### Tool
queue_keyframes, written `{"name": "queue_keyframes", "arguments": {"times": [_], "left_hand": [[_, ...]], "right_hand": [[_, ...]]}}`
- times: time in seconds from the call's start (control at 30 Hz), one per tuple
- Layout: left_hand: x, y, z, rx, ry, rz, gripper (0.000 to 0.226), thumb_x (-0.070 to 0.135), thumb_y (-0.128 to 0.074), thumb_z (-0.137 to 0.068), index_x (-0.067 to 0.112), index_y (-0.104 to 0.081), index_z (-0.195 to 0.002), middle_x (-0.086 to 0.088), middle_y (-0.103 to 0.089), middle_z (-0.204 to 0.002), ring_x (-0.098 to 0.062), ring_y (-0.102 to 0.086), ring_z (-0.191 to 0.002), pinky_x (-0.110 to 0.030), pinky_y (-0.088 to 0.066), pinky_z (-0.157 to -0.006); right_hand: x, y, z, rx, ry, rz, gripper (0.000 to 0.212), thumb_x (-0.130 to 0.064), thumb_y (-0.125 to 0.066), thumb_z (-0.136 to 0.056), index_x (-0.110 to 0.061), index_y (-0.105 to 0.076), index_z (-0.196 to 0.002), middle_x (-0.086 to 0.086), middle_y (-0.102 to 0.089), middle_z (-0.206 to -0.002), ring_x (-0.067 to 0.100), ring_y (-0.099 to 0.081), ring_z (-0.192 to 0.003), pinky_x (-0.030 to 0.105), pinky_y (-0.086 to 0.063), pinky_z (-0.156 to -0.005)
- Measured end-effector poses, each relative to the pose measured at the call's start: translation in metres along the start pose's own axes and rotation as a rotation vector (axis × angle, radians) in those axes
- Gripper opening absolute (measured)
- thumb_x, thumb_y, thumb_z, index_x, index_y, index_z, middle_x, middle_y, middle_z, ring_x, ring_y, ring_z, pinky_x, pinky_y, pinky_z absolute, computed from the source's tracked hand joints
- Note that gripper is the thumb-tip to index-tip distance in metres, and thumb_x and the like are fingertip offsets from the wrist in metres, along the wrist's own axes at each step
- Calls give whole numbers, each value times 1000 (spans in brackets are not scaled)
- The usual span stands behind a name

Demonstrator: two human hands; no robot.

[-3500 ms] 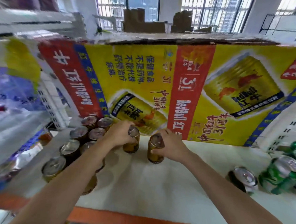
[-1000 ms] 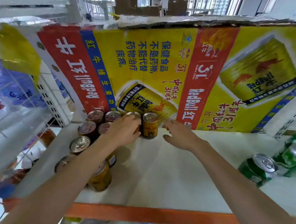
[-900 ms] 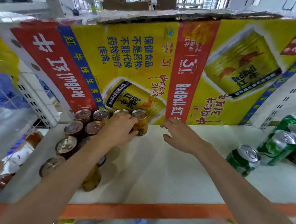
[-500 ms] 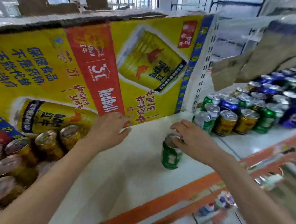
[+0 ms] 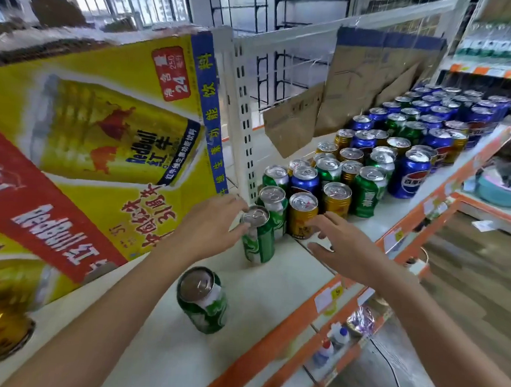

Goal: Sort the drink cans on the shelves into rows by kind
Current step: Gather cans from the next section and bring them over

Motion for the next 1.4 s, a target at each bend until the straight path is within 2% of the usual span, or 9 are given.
{"name": "queue_keyframes", "arguments": {"times": [0.2, 0.47, 0.63, 0.77, 0.93, 1.03, 1.2, 1.3, 1.4], "left_hand": [[41, -16, -69, -58, -78, -7, 39, 38, -49, -94, 20, -48, -128, -1, -50, -122, -21, -50, -111, -31, -42, -80], [66, -55, -131, -270, -133, -175, 56, 46, -50, -91, 10, -41, -133, -10, -49, -127, -24, -48, -115, -34, -40, -91], [74, -63, -140, -306, -92, -150, 58, 53, -59, -85, 8, -42, -118, -8, -51, -117, -24, -50, -103, -30, -36, -76], [72, -64, -141, -291, -57, -90, 58, 53, -64, -80, 10, -43, -113, -6, -51, -110, -19, -45, -90, -31, -37, -72], [67, -49, -130, -178, -12, 131, 60, 47, -71, -74, 13, -49, -119, -1, -53, -113, -19, -50, -101, -32, -45, -82], [62, -19, -114, -39, 40, 232, 59, 51, -72, -73, 17, -53, -116, 2, -55, -108, -17, -53, -100, -32, -47, -82], [36, 32, -67, 227, 172, 340, 65, 52, -74, -71, 23, -53, -125, 4, -53, -120, -8, -47, -99, -25, -42, -83], [12, 55, -27, 362, 249, 414, 66, 53, -75, -68, 20, -57, -123, 4, -50, -109, -9, -48, -100, -26, -41, -86], [-17, 74, 16, 465, 345, 432, 68, 60, -63, -62, 19, -62, -116, 2, -49, -101, -11, -49, -95, -23, -37, -78]], "right_hand": [[59, 23, -30, 56, -52, -2, 45, -29, -53, -93, -18, -41, -135, 1, -43, -131, 20, -44, -118, 28, -39, -89], [108, 29, -71, 33, -210, 66, 59, -32, -58, -89, -9, -33, -137, 11, -35, -135, 29, -35, -128, 39, -39, -97], [107, 16, -86, -60, -217, 143, 66, -33, -54, -91, -5, -23, -142, 12, -37, -134, 29, -38, -128, 40, -41, -96], [105, 13, -90, 19, -232, 122, 68, -48, -62, -83, -5, -35, -129, 10, -42, -124, 28, -44, -120, 38, -42, -90], [92, 16, -77, 53, -220, 39, 64, -46, -69, -74, -9, -41, -118, 7, -43, -117, 26, -44, -116, 36, -42, -86], [77, 33, -68, 140, -194, -12, 70, -49, -70, -72, -11, -40, -122, 6, -42, -121, 24, -43, -115, 35, -41, -84], [24, 64, -65, 283, -50, -156, 71, -49, -72, -71, -14, -42, -126, 4, -42, -121, 18, -42, -110, 31, -41, -87], [-22, 65, -68, 280, 42, -220, 68, -47, -72, -72, -17, -43, -125, 4, -43, -120, 19, -44, -110, 37, -44, -94], [-72, 55, -72, 254, 155, -253, 68, -45, -74, -71, -18, -44, -125, -1, -39, -110, 21, -45, -109, 34, -42, -90]]}}
Point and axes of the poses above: each hand's wrist, its own z-axis away from the middle knuckle, its own y-axis out of the back of the hand, x = y × z, the point moved 3 cm from there along -z, towards the middle knuckle
